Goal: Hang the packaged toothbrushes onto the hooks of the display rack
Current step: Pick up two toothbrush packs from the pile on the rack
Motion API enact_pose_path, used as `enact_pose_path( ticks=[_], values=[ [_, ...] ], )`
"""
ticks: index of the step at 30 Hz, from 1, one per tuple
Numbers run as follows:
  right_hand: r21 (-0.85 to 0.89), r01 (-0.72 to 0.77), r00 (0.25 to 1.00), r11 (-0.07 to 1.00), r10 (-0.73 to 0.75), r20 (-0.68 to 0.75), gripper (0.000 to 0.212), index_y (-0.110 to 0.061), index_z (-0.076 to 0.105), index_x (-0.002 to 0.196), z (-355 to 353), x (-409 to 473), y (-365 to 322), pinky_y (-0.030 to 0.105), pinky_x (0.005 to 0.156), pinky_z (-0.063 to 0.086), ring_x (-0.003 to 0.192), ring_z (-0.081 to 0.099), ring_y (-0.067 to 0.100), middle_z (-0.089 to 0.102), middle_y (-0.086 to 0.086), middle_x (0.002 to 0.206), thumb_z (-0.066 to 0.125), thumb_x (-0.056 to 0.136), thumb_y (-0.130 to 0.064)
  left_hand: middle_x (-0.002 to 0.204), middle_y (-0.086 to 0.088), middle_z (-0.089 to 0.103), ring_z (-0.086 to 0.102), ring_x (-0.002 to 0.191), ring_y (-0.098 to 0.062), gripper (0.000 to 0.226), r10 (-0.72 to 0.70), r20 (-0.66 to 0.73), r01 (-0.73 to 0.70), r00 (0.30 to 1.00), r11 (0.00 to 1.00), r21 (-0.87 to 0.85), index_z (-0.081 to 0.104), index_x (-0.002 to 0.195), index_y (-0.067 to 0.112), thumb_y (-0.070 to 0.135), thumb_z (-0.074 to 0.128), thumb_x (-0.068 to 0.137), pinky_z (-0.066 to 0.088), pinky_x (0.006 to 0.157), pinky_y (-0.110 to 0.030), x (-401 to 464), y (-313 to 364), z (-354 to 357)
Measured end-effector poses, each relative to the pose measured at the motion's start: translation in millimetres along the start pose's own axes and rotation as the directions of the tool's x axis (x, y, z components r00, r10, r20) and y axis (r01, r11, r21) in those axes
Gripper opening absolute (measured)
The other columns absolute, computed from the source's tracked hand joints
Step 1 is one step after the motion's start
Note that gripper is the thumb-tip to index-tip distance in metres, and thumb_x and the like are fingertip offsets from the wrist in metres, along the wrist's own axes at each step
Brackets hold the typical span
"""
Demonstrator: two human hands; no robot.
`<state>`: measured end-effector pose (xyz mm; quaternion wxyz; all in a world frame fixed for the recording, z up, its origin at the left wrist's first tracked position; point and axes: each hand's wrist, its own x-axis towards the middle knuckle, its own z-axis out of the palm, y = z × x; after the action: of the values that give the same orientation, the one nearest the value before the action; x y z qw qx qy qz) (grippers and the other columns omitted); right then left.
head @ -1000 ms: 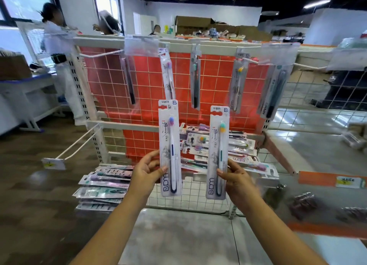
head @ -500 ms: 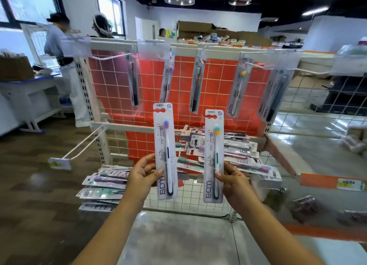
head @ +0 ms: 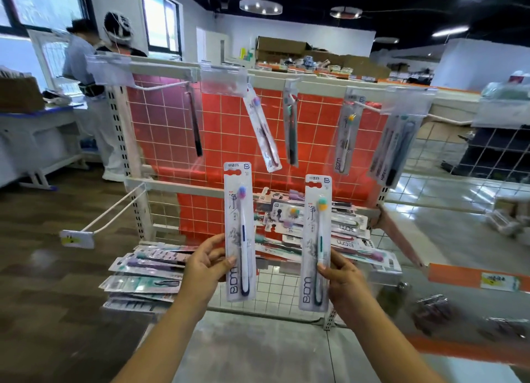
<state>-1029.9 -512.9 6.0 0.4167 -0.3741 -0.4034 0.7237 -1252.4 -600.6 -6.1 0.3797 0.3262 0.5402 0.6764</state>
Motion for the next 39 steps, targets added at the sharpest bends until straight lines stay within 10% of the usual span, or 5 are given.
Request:
enact_pose_path(
  ticks=[39],
  values=[
    [-0.001, -0.043, 0.999, 0.999, 0.043, 0.003, 0.035, -0.010, 0.060, 0.110, -29.1, -17.7, 0.7, 0.044, 0.070, 0.053, 0.092, 0.063, 0.033, 0.066, 0.014, 0.103, 0.052, 0.084, 0.011, 0.093, 0.001, 0.072, 0.068, 0.093, -0.025, 0.037, -0.020, -0.053, 0.021, 0.998, 1.000, 0.021, 0.056, 0.114, 0.019, -0.003, 0.060, 0.084, 0.054, 0.081, -0.047, -24.5, -0.4, 10.4]
  ],
)
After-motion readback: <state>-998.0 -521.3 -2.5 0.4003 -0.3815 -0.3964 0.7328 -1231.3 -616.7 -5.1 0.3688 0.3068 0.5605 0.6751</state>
